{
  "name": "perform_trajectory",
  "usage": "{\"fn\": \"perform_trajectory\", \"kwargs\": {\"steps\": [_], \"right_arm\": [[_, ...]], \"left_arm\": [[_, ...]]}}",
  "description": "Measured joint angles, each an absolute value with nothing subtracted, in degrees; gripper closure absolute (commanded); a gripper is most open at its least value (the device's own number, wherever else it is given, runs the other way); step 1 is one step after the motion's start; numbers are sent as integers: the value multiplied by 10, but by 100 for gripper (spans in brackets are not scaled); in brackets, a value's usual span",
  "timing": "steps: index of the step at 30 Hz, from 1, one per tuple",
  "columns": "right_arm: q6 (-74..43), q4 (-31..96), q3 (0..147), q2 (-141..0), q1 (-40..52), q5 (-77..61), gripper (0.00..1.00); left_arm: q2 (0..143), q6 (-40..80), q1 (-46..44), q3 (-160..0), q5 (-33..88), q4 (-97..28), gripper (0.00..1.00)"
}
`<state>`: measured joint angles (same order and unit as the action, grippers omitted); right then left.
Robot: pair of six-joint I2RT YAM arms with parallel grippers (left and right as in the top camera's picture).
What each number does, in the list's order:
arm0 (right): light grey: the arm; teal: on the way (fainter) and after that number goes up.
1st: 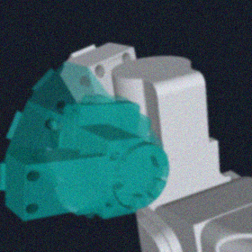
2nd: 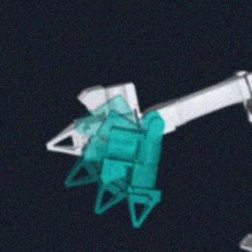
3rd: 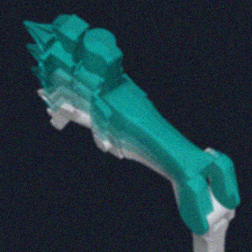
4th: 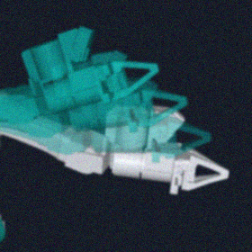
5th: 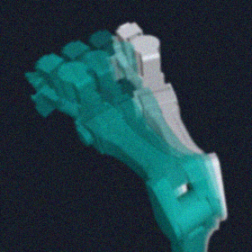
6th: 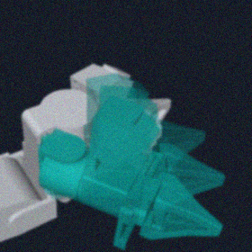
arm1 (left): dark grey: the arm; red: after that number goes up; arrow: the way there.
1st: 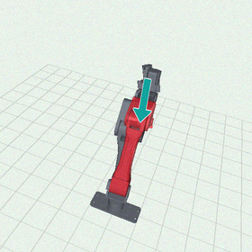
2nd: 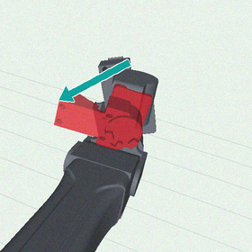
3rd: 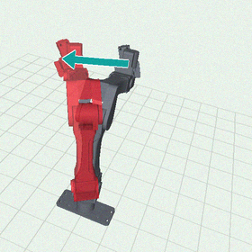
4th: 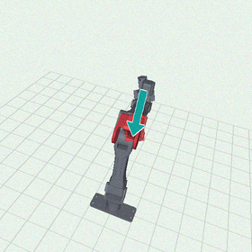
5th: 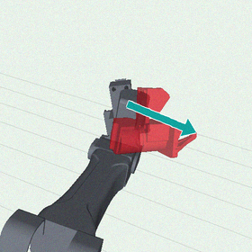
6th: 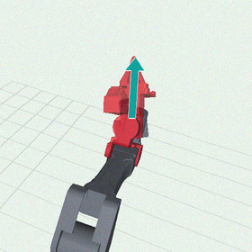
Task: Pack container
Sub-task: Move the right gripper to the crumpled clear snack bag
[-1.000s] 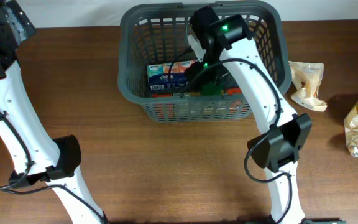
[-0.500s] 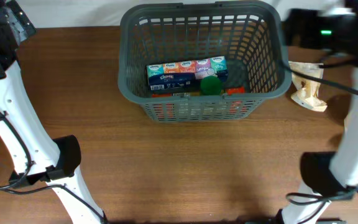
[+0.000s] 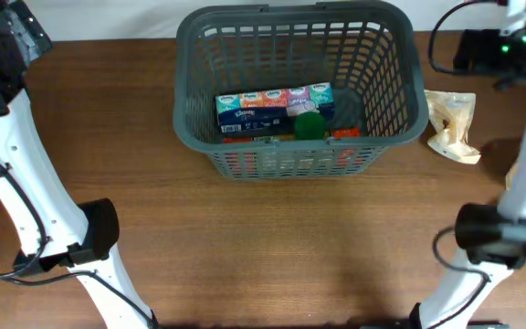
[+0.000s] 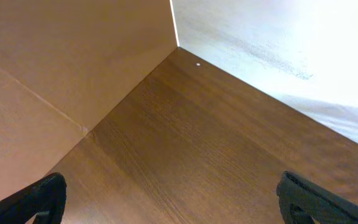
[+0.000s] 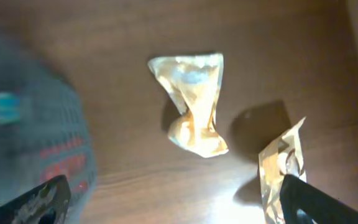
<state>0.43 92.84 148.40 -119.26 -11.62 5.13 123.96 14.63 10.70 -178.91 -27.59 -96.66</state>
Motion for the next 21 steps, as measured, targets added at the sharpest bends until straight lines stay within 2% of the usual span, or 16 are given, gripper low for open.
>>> {"fn": "perform_trajectory", "kwargs": {"steps": [10, 21], "right_arm": [[20, 878, 1441, -1277, -203, 16, 1], [36, 868, 1441, -1363, -208, -7, 1]], "left_arm": [[1240, 146, 107, -1789, -276, -967, 1], [1240, 146, 107, -1789, -276, -967, 1]]}}
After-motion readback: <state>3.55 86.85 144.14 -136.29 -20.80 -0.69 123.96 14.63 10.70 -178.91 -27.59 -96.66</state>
